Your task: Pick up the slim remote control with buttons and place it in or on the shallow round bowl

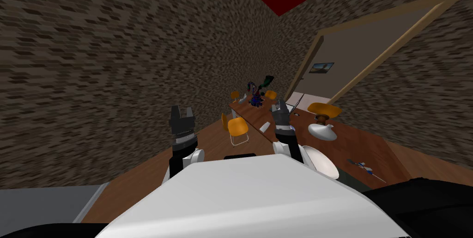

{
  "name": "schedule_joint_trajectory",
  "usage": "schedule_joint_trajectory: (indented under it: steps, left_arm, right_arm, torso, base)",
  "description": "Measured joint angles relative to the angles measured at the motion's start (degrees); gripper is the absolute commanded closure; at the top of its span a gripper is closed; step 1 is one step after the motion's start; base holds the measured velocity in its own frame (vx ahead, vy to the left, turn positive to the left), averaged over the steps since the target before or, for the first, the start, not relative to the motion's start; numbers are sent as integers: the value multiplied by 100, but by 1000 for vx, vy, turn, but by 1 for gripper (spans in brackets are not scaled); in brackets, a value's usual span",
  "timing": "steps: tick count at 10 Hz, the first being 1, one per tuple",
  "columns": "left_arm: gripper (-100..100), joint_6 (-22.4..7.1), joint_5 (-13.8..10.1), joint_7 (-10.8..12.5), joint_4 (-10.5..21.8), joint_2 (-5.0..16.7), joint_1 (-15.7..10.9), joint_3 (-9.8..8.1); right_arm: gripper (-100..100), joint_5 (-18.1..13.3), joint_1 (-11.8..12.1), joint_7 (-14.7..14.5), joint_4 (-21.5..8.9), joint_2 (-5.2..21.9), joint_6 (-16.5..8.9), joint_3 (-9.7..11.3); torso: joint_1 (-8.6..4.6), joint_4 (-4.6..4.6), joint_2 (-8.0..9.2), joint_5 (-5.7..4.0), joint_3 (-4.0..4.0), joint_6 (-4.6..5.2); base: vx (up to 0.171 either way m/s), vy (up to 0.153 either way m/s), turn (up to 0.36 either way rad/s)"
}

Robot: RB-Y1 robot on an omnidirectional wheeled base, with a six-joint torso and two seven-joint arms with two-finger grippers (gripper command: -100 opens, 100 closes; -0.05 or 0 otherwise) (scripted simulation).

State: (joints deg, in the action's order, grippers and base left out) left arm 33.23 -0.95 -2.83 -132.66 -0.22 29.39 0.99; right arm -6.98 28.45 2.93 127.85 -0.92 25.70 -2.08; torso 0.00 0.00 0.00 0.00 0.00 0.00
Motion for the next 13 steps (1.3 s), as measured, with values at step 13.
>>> schedule_joint_trajectory:
  steps: [13]
  left_arm:
    - [0, 0, 0, 0, 0, 0, 0, 0]
  right_arm:
    - [-100, -1468, -779, -1202, -894, 2012, 404, 793]
  torso:
    - [9, 5, 20, 2, 12, 3]
  base:
    - [-71, 55, 112]
